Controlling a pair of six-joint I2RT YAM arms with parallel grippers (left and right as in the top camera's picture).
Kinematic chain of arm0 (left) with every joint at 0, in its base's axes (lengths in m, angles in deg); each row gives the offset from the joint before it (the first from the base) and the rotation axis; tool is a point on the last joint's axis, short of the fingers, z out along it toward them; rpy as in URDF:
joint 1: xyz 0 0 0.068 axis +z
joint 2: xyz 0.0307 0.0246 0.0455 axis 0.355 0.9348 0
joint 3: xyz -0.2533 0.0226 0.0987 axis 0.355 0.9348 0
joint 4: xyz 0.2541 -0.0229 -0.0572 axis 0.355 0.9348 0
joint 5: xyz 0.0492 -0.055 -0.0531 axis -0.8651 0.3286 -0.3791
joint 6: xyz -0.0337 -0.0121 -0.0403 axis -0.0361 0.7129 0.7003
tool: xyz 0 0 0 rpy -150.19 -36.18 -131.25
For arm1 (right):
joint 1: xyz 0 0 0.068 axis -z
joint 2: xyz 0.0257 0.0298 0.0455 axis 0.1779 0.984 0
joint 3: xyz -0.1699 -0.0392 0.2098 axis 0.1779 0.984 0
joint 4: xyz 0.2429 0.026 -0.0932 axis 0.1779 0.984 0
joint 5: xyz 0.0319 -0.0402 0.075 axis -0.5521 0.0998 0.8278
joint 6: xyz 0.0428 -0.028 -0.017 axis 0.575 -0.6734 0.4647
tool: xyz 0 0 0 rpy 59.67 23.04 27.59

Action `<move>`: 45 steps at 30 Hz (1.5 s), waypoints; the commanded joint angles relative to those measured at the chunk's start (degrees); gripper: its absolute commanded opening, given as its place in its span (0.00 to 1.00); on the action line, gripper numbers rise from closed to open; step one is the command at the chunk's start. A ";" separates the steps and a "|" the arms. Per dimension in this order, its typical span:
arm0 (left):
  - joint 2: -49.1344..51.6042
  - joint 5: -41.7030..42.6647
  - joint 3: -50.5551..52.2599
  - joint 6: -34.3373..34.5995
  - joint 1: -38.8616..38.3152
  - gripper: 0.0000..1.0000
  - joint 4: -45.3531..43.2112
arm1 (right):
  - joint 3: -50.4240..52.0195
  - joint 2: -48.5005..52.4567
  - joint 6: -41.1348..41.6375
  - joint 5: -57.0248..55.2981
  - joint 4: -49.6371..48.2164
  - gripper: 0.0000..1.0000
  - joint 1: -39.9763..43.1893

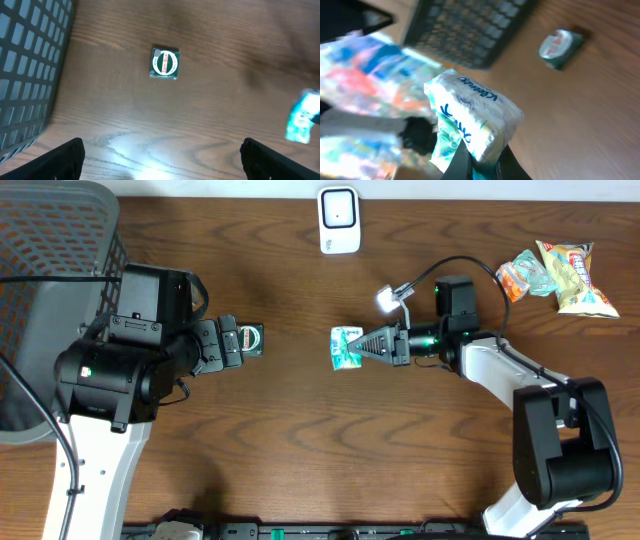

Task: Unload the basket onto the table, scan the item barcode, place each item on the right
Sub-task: 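Carry the teal pack right, holding it raised toward the scanner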

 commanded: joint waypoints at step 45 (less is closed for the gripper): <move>-0.09 -0.52 -0.61 -0.11 -0.09 0.98 0.02 | 0.09 -1.38 18.99 8.22 -29.18 0.01 2.67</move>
